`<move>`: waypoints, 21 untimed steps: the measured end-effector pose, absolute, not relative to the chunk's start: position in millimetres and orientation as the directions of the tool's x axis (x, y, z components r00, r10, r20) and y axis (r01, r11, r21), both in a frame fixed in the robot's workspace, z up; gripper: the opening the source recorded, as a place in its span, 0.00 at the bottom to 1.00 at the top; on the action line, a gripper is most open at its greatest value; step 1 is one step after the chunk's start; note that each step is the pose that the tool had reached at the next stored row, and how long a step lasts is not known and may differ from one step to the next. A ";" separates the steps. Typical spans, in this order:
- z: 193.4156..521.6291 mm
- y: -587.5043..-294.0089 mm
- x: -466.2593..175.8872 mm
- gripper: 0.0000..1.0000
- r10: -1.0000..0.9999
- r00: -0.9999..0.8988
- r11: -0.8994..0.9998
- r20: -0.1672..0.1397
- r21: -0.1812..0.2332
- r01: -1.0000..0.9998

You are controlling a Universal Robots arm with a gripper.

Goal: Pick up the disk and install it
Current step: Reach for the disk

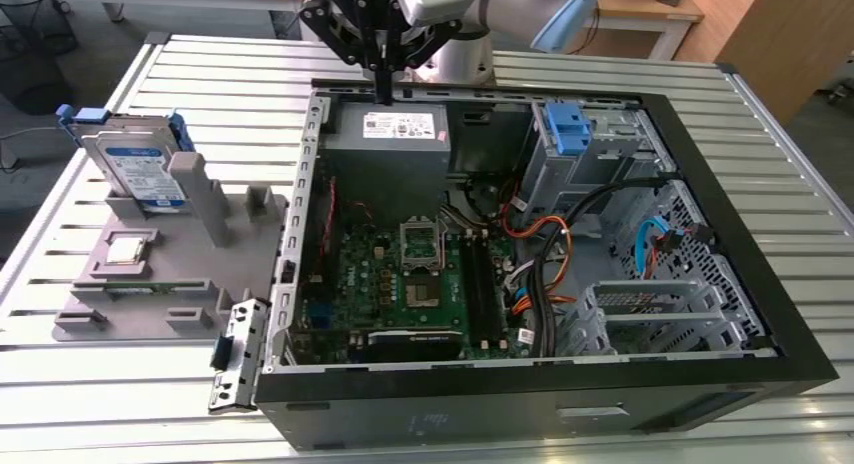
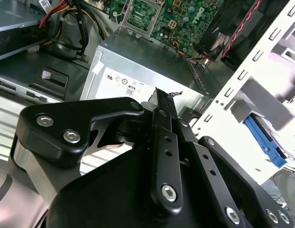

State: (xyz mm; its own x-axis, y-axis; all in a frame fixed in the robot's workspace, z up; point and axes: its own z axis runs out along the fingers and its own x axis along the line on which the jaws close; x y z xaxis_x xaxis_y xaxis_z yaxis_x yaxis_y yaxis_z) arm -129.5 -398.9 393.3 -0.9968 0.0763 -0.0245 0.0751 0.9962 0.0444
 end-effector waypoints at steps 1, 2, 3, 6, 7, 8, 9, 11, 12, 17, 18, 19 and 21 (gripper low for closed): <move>393.3 -398.9 -129.9 0.10 0.076 -0.997 0.996 -0.024 0.044 0.075; 393.3 -398.9 -130.3 0.10 0.076 -0.997 0.996 -0.024 0.044 0.075; 393.3 -398.9 -130.8 0.10 0.076 -0.997 0.996 -0.024 0.044 0.075; 393.3 -398.9 -132.8 0.10 0.076 -0.997 0.996 -0.024 0.044 0.075; 393.3 -398.9 -133.0 0.10 0.076 -0.997 0.996 -0.024 0.044 0.075; 393.3 -398.9 -133.2 0.10 0.076 -0.997 0.996 -0.024 0.044 0.075; 393.3 -398.9 -133.5 0.10 0.076 -0.997 0.996 -0.024 0.044 0.075; 393.3 -398.9 -133.6 0.10 0.076 -0.997 0.996 -0.024 0.044 0.075; 393.3 -398.9 -133.7 0.10 0.076 -0.997 0.996 -0.024 0.044 0.075; 393.2 -398.9 -136.9 0.10 0.076 -0.997 0.996 -0.024 0.044 0.075; 393.2 -398.9 -137.5 0.10 0.076 -0.997 0.996 -0.024 0.044 0.075; 393.2 -398.9 -138.0 0.10 0.076 -0.997 0.996 -0.024 0.044 0.075; 393.2 -398.9 -138.5 0.10 0.076 -0.997 0.996 -0.024 0.044 0.075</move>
State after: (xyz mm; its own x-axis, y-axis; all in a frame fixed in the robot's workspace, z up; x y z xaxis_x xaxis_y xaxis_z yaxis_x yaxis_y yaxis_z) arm -138.5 -398.9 393.2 -0.9968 0.0762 -0.0244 0.0750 0.9962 0.0443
